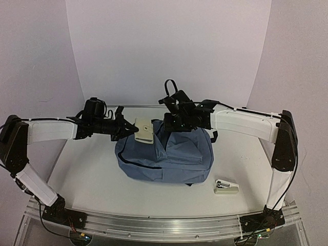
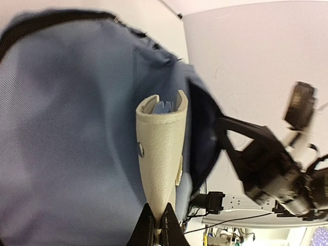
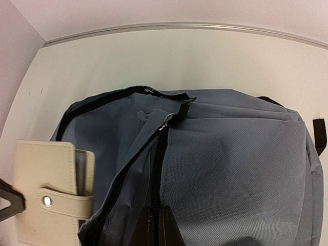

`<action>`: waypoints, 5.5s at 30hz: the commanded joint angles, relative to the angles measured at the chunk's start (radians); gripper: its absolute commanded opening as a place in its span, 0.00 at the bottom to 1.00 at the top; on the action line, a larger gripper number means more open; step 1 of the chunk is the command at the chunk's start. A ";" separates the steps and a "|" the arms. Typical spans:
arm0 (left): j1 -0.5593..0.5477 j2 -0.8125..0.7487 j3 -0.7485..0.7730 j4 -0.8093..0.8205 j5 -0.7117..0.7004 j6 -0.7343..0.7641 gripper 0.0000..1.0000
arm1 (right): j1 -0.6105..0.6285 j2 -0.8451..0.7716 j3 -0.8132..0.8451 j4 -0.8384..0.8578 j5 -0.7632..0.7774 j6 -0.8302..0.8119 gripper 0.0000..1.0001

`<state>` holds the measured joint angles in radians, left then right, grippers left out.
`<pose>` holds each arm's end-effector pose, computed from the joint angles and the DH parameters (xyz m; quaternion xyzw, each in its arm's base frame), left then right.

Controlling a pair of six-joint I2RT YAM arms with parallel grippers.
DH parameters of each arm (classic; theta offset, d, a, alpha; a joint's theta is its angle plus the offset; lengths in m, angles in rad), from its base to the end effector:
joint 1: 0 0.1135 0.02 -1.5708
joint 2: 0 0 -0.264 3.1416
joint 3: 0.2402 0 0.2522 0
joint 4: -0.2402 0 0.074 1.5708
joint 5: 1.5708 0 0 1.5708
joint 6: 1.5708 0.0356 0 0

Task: Pack the student bag
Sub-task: Pick up the personal item from the student bag, then place the personal item in the student bag, then pick up the stationery from the center of the board.

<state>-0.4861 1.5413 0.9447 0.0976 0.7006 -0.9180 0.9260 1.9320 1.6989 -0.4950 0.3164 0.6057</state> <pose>0.2876 -0.1779 0.2410 -0.0019 0.8264 -0.5350 0.1756 0.2769 0.3498 0.2905 -0.0801 0.8999 0.1763 0.3908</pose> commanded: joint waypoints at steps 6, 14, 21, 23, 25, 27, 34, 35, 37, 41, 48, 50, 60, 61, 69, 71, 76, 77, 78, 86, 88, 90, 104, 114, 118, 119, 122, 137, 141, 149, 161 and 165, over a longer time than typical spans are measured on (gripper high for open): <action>-0.068 -0.116 0.116 -0.122 -0.050 -0.015 0.00 | 0.003 -0.095 0.007 0.053 0.028 -0.006 0.00; -0.113 0.032 0.214 -0.130 -0.039 0.018 0.00 | 0.003 -0.115 -0.005 0.053 0.025 0.003 0.00; -0.117 0.099 0.252 -0.143 -0.072 0.074 0.00 | 0.004 -0.125 -0.014 0.053 0.025 0.003 0.00; -0.121 0.111 0.257 -0.154 -0.073 0.083 0.00 | 0.004 -0.125 -0.014 0.053 0.026 0.003 0.00; -0.132 0.131 0.267 -0.174 -0.072 0.092 0.00 | 0.003 -0.126 -0.013 0.053 0.029 0.001 0.00; -0.143 0.157 0.287 -0.228 -0.070 0.109 0.00 | 0.004 -0.127 -0.010 0.053 0.032 0.001 0.00; -0.149 0.202 0.291 -0.291 -0.043 0.121 0.00 | 0.004 -0.132 0.001 0.054 0.031 0.003 0.00; -0.151 0.207 0.291 -0.279 -0.035 0.115 0.00 | 0.005 -0.130 0.002 0.054 0.028 0.002 0.00; -0.156 0.221 0.302 -0.262 -0.022 0.110 0.00 | 0.003 -0.126 0.007 0.054 0.021 0.003 0.00; -0.179 0.242 0.321 -0.177 -0.003 0.066 0.00 | 0.004 -0.121 0.015 0.055 0.014 0.006 0.00; -0.216 0.292 0.328 0.002 -0.025 -0.037 0.00 | 0.003 -0.110 0.020 0.057 0.016 0.022 0.00; -0.227 0.324 0.344 0.017 -0.039 -0.044 0.00 | 0.003 -0.108 0.021 0.058 0.016 0.028 0.00; -0.290 0.399 0.373 0.150 -0.146 -0.080 0.00 | 0.003 -0.107 0.016 0.070 0.024 0.059 0.00; -0.296 0.407 0.377 0.159 -0.151 -0.087 0.00 | 0.003 -0.108 0.014 0.070 0.026 0.061 0.00; -0.323 0.436 0.384 0.121 -0.212 -0.095 0.07 | 0.001 -0.127 -0.003 0.072 0.036 0.069 0.00; -0.323 0.400 0.372 0.057 -0.258 -0.064 0.16 | -0.001 -0.134 -0.011 0.073 0.040 0.069 0.00; -0.321 0.304 0.320 -0.006 -0.334 -0.023 0.40 | -0.005 -0.145 -0.023 0.074 0.043 0.073 0.00; -0.320 0.290 0.310 -0.016 -0.342 -0.019 0.47 | -0.005 -0.146 -0.024 0.075 0.043 0.075 0.00; -0.319 0.275 0.301 -0.026 -0.348 -0.016 0.52 | -0.005 -0.146 -0.024 0.075 0.043 0.075 0.00; -0.315 0.114 0.215 -0.146 -0.465 0.041 0.62 | -0.006 -0.146 -0.034 0.076 0.041 0.075 0.00; -0.310 0.049 0.190 -0.182 -0.492 0.054 0.64 | -0.006 -0.146 -0.035 0.077 0.038 0.074 0.00; -0.303 -0.004 0.169 -0.221 -0.509 0.068 0.66 | -0.006 -0.146 -0.031 0.077 0.013 0.054 0.20; -0.257 -0.325 0.019 -0.477 -0.588 0.147 0.82 | -0.086 -0.453 -0.319 0.039 -0.147 -0.006 0.98; -0.124 -0.443 -0.104 -0.453 -0.527 0.171 0.86 | -0.147 -0.559 -0.770 0.002 -0.220 0.159 0.98; -0.114 -0.430 -0.103 -0.455 -0.514 0.179 0.86 | -0.158 -0.593 -0.858 0.032 -0.180 0.316 0.88; -0.114 -0.424 -0.104 -0.451 -0.508 0.178 0.86 | -0.164 -0.605 -0.886 0.041 -0.169 0.362 0.80; -0.114 -0.401 -0.110 -0.440 -0.492 0.180 0.86 | -0.186 -0.664 -0.946 0.061 -0.145 0.501 0.77; -0.111 -0.348 -0.120 -0.393 -0.451 0.193 0.86 | -0.245 -0.910 -1.199 0.133 -0.212 1.004 0.77; -0.111 -0.341 -0.129 -0.376 -0.434 0.185 0.86 | -0.244 -0.938 -1.225 0.167 -0.226 1.093 0.72; -0.111 -0.352 -0.148 -0.366 -0.433 0.171 0.86 | -0.246 -0.900 -1.248 0.184 -0.291 1.201 0.63; -0.111 -0.357 -0.155 -0.360 -0.435 0.166 0.86 | -0.245 -0.727 -1.189 0.213 -0.345 1.239 0.55; -0.110 -0.362 -0.150 -0.371 -0.440 0.169 0.86 | -0.245 -0.669 -1.170 0.217 -0.388 1.238 0.51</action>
<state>-0.6010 1.1980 0.7902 -0.2949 0.2596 -0.7559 0.6827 1.2038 0.5158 -0.2452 -0.0153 1.8246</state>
